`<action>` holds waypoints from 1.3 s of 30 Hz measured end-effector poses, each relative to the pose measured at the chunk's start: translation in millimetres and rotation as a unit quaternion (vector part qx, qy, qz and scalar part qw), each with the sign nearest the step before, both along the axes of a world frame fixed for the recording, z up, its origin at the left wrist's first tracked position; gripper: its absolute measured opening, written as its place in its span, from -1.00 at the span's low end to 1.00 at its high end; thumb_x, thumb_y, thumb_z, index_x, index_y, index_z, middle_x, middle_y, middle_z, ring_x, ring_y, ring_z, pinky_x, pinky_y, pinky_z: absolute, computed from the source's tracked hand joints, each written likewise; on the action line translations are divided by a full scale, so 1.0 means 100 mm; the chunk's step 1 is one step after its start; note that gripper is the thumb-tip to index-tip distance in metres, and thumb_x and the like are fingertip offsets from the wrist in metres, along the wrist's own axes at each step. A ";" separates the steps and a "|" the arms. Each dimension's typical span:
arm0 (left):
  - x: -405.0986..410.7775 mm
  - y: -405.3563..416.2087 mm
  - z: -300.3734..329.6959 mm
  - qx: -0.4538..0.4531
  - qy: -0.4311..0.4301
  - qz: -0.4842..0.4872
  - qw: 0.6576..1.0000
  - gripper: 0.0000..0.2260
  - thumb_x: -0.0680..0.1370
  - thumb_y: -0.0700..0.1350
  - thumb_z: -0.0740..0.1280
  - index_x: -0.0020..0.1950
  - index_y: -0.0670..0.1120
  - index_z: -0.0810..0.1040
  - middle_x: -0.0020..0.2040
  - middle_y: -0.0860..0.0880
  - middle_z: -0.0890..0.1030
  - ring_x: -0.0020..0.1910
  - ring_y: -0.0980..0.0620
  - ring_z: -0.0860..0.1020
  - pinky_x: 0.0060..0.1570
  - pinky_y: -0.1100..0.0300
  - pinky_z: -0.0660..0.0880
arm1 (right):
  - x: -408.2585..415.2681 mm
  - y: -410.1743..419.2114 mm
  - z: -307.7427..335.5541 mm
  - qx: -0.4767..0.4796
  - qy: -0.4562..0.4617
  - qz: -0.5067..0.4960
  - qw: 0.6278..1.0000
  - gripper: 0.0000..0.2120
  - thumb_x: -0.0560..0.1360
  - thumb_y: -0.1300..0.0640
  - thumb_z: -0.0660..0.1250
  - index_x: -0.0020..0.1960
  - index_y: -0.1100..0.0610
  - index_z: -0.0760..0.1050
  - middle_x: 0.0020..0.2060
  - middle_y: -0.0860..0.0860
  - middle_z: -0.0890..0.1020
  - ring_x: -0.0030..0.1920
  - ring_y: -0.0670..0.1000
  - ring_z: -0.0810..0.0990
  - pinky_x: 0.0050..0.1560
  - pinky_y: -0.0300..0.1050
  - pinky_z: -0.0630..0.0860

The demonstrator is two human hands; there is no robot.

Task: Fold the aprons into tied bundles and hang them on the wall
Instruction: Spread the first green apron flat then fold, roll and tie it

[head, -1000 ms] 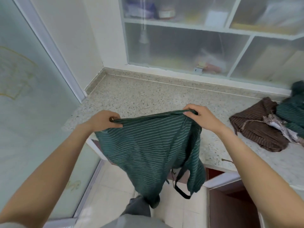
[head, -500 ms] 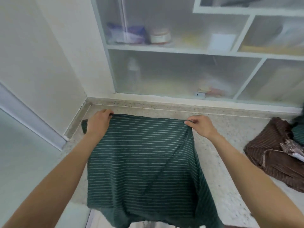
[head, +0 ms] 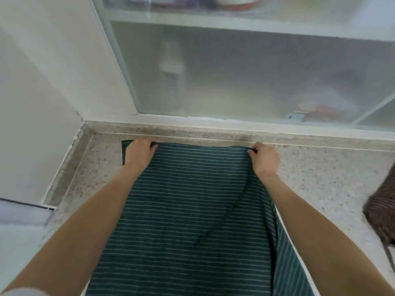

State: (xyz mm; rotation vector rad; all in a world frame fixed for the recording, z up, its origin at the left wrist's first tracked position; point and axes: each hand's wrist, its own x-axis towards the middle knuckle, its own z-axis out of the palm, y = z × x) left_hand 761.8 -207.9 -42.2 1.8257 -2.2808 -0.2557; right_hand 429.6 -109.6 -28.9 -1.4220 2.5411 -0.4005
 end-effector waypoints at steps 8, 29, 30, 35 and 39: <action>0.09 0.29 -0.58 0.024 0.027 -0.059 0.998 -0.51 0.54 0.07 0.27 0.42 -0.07 0.29 0.46 -0.17 0.24 0.46 -0.20 0.14 0.37 -0.30 0.13 | 0.32 0.28 -0.59 -0.048 -0.030 0.105 0.993 -0.55 0.58 0.05 0.23 0.40 0.18 0.28 0.38 0.18 0.29 0.21 0.13 0.43 0.21 0.02 0.40; -0.24 0.32 -0.50 0.043 0.091 -0.089 0.991 -0.45 0.51 0.25 0.15 0.42 0.02 0.30 0.41 -0.06 0.36 0.39 -0.10 0.29 0.35 -0.09 0.23 | 0.47 0.68 -0.59 -0.143 -0.048 0.143 0.978 -0.66 0.54 -0.02 0.16 0.23 0.11 0.47 0.16 0.07 0.51 0.20 0.09 0.41 0.24 0.05 0.33; -0.35 0.50 -0.42 0.048 0.128 -0.108 0.985 -0.54 0.52 0.19 0.19 0.36 0.00 0.39 0.33 -0.05 0.45 0.32 -0.08 0.37 0.30 -0.04 0.31 | 0.46 0.92 -0.52 -0.151 -0.054 0.123 0.979 -0.69 0.52 0.01 0.17 0.15 0.13 0.51 0.07 0.06 0.54 0.11 0.08 0.44 0.14 0.01 0.38; -1.00 1.48 -0.34 0.112 0.150 -0.180 0.966 -0.64 0.54 0.08 0.27 0.29 -0.01 0.45 0.21 0.02 0.53 0.22 0.02 0.43 0.21 0.10 0.40 | 0.33 2.13 -0.41 -0.034 0.030 0.037 0.998 -0.67 0.47 -0.14 0.26 -0.01 0.12 0.53 -0.17 0.03 0.57 -0.12 0.13 0.51 -0.12 0.01 0.44; -1.30 1.85 -0.53 0.179 0.050 -0.149 0.971 -0.53 0.55 0.09 0.26 0.40 -0.05 0.29 0.29 -0.08 0.37 0.24 -0.08 0.34 0.13 0.05 0.46 | 0.25 2.58 -0.48 0.106 0.054 -0.027 0.992 -0.51 0.31 -0.20 0.47 0.03 0.14 0.48 -0.16 0.08 0.57 -0.15 0.17 0.53 -0.15 0.05 0.50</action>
